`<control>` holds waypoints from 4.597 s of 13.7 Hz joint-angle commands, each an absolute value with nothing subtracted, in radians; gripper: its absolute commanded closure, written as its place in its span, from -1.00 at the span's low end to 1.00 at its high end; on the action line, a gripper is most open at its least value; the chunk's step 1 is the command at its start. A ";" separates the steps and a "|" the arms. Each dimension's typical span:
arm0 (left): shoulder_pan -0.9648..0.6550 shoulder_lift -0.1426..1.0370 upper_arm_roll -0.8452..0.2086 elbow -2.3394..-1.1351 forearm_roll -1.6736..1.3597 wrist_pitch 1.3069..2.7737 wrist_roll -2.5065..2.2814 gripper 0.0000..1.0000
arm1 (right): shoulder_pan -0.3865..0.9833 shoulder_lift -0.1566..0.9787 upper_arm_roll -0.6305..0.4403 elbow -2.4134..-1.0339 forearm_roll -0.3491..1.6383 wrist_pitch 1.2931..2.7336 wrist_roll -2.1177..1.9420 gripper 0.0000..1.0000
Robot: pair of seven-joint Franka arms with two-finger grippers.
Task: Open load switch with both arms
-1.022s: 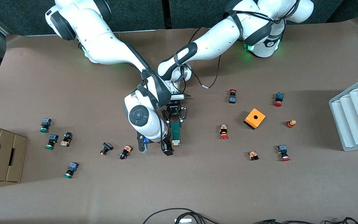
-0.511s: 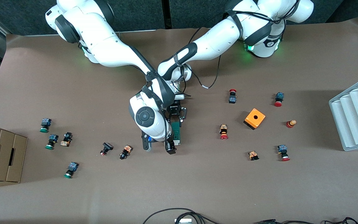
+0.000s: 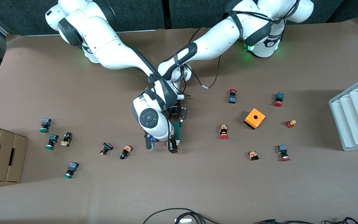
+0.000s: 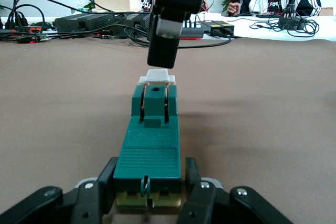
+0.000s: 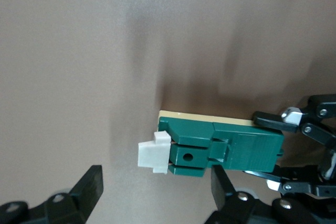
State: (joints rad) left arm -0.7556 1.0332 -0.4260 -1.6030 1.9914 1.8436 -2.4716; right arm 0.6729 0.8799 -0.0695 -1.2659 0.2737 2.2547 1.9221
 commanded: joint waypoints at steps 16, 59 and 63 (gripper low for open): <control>-0.762 1.060 -0.431 -1.575 2.008 1.821 -2.479 -0.14 | 0.676 0.943 -0.072 -1.209 0.345 2.250 1.942 -0.40; -0.765 1.057 -0.430 -1.568 2.003 1.821 -2.479 -0.14 | 0.683 0.911 -0.075 -1.223 0.354 2.140 1.934 0.44; -0.765 1.057 -0.430 -1.568 2.003 1.821 -2.479 -0.14 | 0.686 0.900 -0.075 -1.223 0.353 2.125 1.934 0.45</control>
